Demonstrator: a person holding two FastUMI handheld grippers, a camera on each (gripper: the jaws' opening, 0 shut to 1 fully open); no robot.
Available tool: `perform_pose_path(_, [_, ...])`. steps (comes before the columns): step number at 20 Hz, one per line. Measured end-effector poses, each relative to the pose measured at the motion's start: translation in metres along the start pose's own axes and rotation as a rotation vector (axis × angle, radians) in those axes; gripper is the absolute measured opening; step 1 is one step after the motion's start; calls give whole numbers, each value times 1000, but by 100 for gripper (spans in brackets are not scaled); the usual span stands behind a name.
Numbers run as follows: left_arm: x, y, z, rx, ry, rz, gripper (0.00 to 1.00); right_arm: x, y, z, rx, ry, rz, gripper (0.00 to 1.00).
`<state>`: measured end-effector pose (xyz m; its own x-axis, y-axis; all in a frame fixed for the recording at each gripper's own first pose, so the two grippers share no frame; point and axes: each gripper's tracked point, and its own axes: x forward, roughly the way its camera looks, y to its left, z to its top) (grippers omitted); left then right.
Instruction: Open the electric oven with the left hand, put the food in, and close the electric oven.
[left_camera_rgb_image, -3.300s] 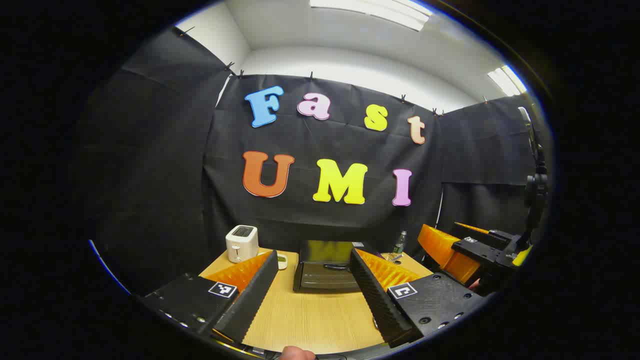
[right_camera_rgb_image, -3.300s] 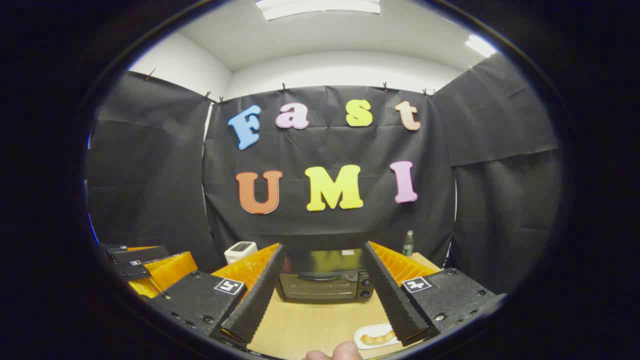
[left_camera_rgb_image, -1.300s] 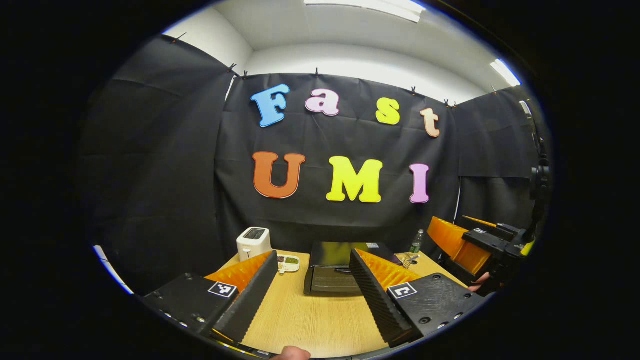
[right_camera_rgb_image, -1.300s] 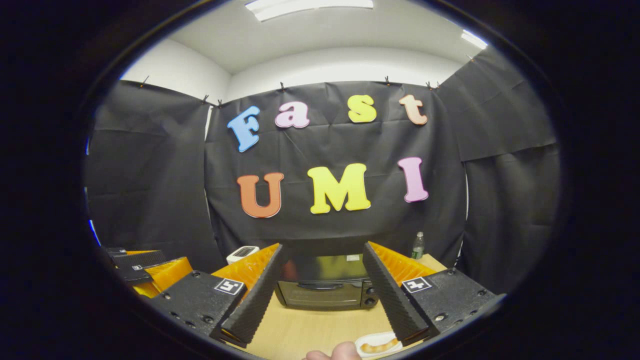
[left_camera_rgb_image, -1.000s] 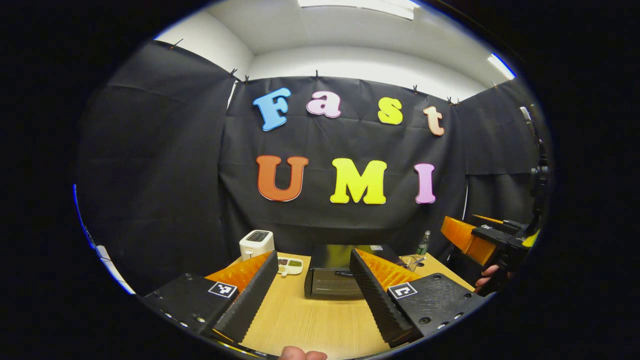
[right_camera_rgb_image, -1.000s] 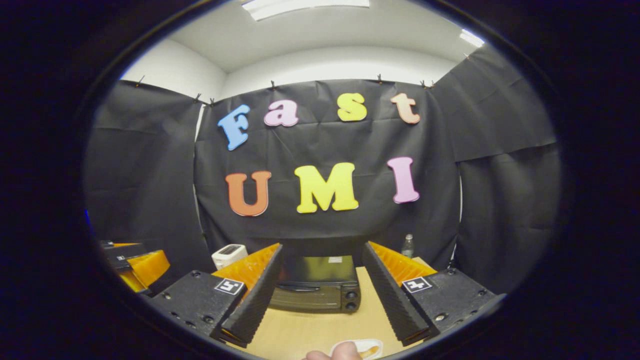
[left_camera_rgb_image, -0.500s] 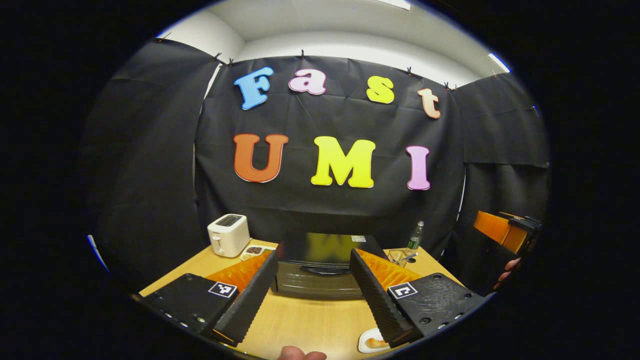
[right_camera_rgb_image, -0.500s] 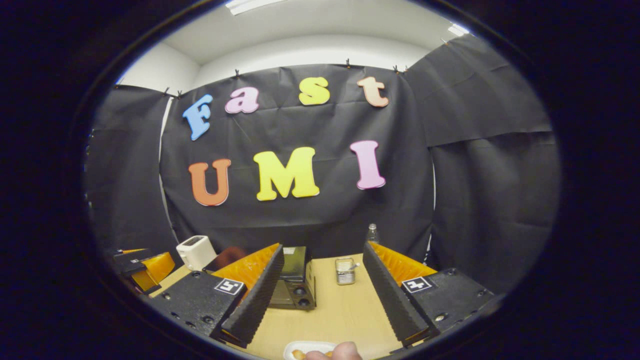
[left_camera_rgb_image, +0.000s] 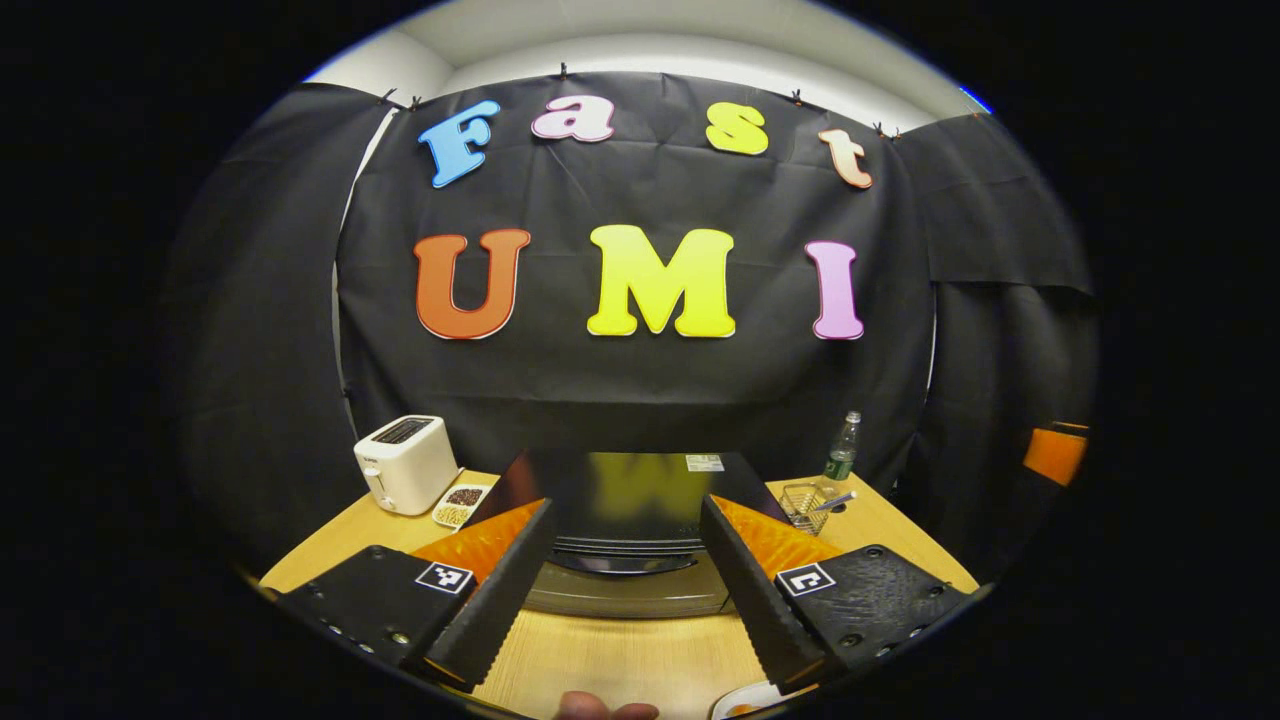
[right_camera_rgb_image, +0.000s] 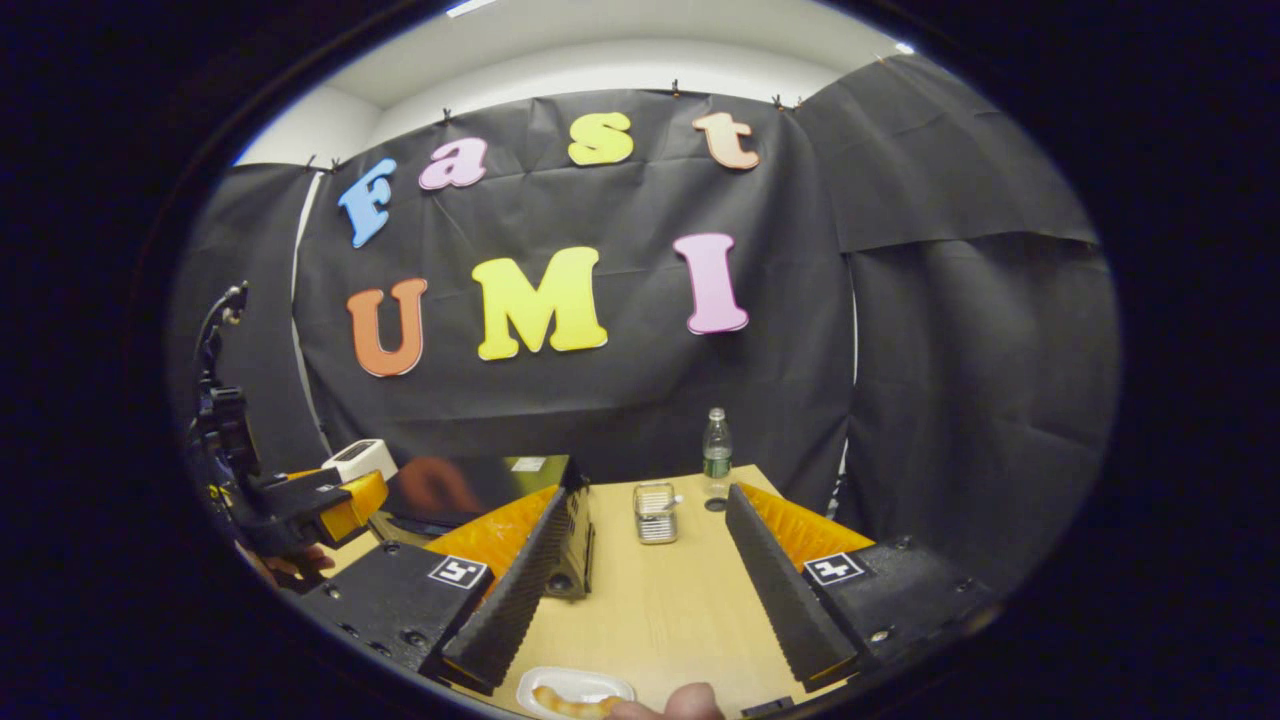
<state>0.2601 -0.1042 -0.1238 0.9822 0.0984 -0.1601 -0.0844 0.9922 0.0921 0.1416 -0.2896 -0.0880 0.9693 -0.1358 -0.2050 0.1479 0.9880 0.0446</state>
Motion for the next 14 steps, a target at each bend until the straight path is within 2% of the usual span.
perform_pose_path(7, [49,-3,-39,12,114,-14,95,8,-20,-15,18,35,-31,96])
perform_pose_path(14, [85,8,-74,23,210,-3,95,9,-19,-21,4,51,-43,96])
